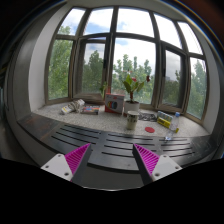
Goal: Pour water
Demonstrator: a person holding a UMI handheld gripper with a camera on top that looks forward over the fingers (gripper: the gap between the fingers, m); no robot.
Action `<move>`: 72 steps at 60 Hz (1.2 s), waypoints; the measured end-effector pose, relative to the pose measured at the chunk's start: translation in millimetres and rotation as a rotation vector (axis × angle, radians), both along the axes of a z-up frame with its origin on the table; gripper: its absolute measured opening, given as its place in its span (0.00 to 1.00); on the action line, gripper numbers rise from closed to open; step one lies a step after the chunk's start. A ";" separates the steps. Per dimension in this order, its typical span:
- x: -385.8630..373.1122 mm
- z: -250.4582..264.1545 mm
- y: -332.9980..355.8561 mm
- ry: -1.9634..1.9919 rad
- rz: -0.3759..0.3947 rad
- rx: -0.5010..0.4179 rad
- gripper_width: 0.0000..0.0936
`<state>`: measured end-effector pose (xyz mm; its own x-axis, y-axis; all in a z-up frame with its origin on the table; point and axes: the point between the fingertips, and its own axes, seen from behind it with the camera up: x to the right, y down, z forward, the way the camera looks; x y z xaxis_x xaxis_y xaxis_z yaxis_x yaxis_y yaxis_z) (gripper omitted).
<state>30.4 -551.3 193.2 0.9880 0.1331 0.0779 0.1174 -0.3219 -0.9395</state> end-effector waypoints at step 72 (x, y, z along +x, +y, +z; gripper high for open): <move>424.3 -121.5 407.5 0.022 -0.226 0.118 0.58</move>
